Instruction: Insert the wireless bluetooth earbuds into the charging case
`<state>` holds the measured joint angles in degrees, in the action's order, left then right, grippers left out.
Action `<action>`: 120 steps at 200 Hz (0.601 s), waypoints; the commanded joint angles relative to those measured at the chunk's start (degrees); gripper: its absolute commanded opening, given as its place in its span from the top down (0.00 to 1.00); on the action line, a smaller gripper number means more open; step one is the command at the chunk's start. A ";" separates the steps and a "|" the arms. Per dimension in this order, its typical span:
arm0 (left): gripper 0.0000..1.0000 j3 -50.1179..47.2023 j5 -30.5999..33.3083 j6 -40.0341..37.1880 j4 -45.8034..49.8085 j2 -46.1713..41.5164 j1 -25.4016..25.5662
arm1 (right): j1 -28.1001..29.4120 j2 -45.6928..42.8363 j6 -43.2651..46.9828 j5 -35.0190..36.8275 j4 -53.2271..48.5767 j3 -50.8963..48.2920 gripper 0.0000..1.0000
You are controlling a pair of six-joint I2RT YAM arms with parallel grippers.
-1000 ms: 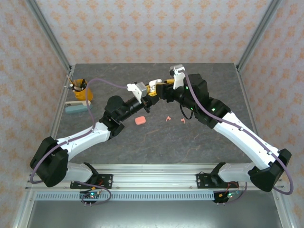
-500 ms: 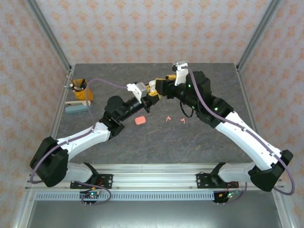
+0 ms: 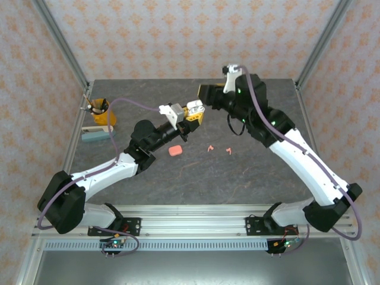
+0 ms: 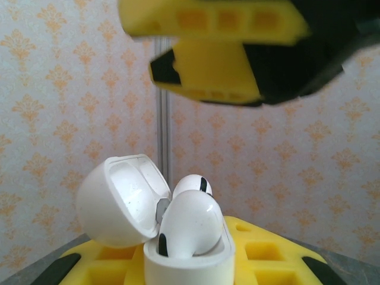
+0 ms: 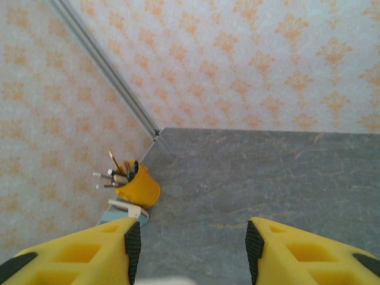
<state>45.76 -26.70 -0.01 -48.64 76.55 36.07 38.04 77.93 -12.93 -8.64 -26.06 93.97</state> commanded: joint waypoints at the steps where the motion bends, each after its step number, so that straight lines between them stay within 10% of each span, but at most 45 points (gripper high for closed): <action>1: 1.00 -0.85 -1.50 -0.54 -1.44 -0.02 0.44 | -1.52 5.56 -1.85 -3.32 -11.83 8.98 0.51; 72: 1.00 -1.28 -2.05 -0.95 -0.36 0.33 0.44 | -2.71 24.37 0.83 -8.51 -34.46 34.71 0.65; 120: 1.00 -1.03 0.20 -1.74 -0.14 0.50 0.41 | -2.71 25.23 2.80 -12.51 -38.80 34.34 0.73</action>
<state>44.77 -27.68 -0.08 -48.14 76.58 36.07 35.57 105.06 -11.97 -18.15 -60.05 128.57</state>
